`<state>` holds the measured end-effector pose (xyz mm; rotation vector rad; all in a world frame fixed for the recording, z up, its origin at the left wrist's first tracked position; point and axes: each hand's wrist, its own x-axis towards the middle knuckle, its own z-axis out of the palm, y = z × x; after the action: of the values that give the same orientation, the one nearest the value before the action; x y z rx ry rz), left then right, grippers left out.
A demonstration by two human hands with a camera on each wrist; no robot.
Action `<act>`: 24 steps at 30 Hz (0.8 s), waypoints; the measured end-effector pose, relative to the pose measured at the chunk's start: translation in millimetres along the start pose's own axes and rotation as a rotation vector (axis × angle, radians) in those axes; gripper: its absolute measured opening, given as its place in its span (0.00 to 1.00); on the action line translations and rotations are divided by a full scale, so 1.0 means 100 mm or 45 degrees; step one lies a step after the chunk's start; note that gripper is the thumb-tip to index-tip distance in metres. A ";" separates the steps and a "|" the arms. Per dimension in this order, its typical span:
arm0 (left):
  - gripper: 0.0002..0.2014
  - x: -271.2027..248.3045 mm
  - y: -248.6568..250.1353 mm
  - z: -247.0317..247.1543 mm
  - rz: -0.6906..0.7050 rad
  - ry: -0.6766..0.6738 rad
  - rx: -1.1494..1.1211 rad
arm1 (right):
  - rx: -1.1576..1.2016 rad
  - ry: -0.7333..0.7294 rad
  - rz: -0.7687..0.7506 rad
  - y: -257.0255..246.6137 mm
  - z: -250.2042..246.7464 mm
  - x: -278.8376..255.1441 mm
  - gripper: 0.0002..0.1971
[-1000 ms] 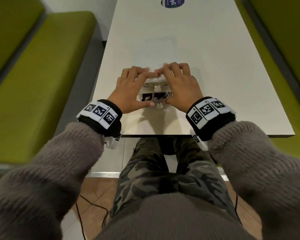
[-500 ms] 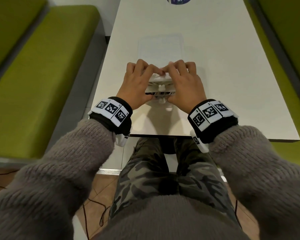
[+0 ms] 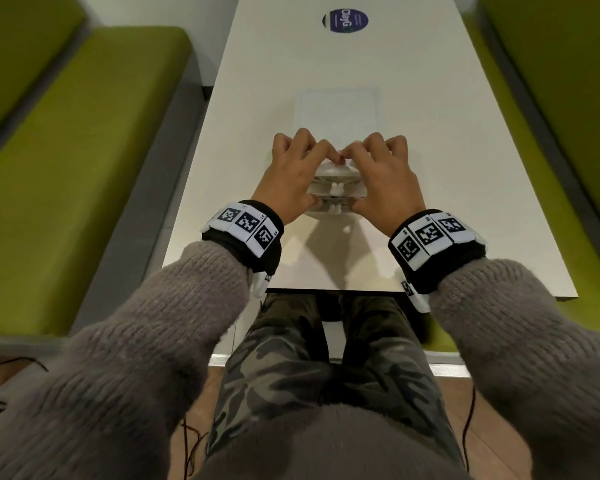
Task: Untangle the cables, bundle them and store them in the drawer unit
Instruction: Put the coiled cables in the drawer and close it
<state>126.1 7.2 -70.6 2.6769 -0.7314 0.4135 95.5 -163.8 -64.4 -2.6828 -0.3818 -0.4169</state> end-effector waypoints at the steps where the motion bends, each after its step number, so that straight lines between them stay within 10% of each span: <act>1: 0.34 0.02 0.00 0.01 -0.005 -0.012 -0.018 | 0.007 -0.019 -0.001 0.01 -0.02 0.02 0.30; 6: 0.31 0.03 -0.04 -0.08 -0.005 -0.130 -0.237 | 0.159 -0.139 -0.009 0.24 -0.15 0.01 0.36; 10: 0.36 -0.10 -0.20 -0.03 -0.243 -0.026 -0.426 | 0.444 -0.138 0.409 0.36 -0.12 -0.12 0.52; 24: 0.45 -0.06 0.19 0.20 -0.804 0.164 -1.136 | 1.199 -0.090 0.987 0.18 0.20 -0.06 0.39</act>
<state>114.5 -13.5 -86.2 1.8521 0.0277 0.0520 100.1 -172.4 -89.9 -1.7188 0.3766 0.0964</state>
